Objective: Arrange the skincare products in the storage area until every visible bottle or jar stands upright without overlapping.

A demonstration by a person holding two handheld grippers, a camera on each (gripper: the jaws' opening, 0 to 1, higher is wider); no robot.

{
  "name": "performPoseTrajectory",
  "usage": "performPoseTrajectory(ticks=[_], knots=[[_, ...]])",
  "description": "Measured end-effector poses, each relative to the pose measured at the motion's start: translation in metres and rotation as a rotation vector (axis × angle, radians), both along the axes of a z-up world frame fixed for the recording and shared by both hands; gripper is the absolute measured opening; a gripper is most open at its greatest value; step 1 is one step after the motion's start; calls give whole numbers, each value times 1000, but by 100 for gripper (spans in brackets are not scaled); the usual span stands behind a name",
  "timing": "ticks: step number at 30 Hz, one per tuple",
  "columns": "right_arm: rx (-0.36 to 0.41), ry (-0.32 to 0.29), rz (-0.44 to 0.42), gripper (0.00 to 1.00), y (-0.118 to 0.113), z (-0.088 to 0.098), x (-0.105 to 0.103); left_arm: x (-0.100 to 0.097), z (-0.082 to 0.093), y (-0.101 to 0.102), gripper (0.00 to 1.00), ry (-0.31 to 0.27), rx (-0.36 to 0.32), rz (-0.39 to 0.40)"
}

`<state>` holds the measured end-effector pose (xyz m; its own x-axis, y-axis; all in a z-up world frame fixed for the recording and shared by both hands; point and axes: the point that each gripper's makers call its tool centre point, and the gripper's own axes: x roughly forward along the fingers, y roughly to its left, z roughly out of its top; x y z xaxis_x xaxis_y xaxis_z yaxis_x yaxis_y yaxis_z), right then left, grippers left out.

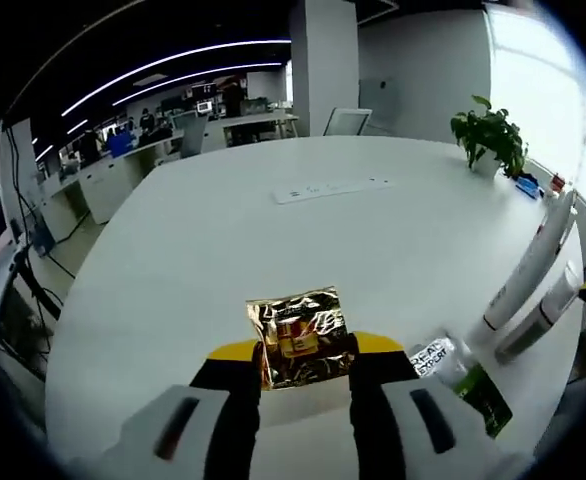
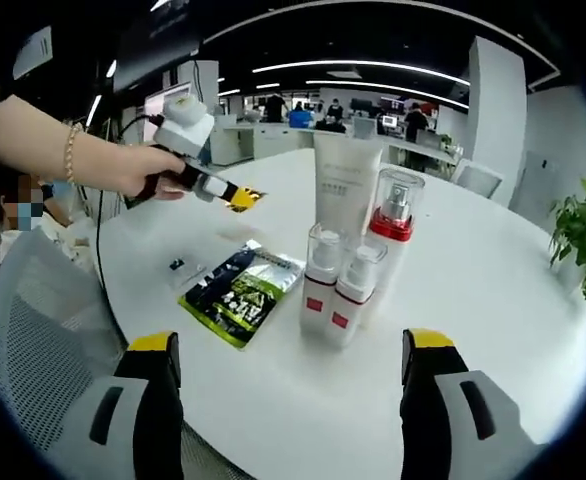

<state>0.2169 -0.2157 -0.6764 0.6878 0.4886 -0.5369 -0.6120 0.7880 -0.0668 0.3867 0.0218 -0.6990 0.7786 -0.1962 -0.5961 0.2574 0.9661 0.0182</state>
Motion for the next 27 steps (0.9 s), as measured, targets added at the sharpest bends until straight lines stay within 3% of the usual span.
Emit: performPoseTrajectory(ticks=[10, 13, 15, 19, 27], knots=[[36, -59, 38, 79, 10, 17, 0, -50, 31, -28, 35, -76, -16, -65], [66, -42, 28, 77, 11, 19, -1, -63, 37, -31, 35, -91, -19, -87], [165, -34, 18, 76, 19, 33, -5, -70, 37, -34, 35, -90, -26, -102], [140, -42, 49, 73, 22, 37, -9, -81, 43, -41, 35, -113, -2, -130], [208, -19, 65, 62, 27, 48, -11, -103, 63, -59, 35, -163, 33, -204]])
